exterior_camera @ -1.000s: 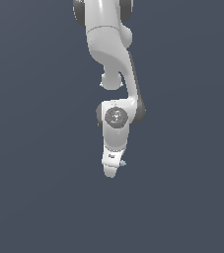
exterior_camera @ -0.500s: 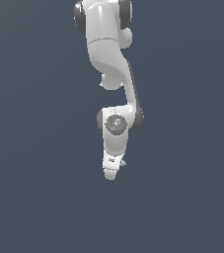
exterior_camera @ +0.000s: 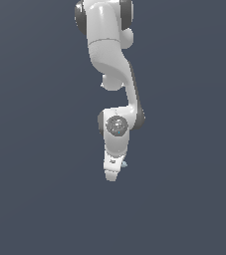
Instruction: Pick up the object and move it to a goal position.
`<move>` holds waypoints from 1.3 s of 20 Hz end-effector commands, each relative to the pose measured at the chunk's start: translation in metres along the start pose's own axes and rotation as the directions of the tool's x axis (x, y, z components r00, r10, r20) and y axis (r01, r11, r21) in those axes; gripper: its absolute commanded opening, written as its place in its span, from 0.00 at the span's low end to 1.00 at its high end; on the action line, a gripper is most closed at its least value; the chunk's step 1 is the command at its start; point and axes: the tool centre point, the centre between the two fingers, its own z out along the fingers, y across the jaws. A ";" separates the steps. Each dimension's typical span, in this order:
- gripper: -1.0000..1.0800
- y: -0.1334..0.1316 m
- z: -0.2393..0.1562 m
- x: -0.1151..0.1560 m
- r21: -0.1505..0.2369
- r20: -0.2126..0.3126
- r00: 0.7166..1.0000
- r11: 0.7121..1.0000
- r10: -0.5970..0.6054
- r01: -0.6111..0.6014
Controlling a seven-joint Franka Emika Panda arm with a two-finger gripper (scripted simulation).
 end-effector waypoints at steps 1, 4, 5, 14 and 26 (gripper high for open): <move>0.00 0.000 0.000 0.000 0.000 0.000 1.000 1.000 0.000 0.000; 0.00 -0.003 -0.001 0.003 0.000 0.000 1.000 1.000 0.000 0.000; 0.00 -0.004 -0.002 0.004 0.000 0.000 1.000 1.000 0.000 0.000; 0.00 -0.036 -0.016 0.034 0.000 0.000 1.000 1.000 0.000 0.000; 0.00 -0.127 -0.059 0.122 -0.001 0.001 1.000 1.000 0.000 0.000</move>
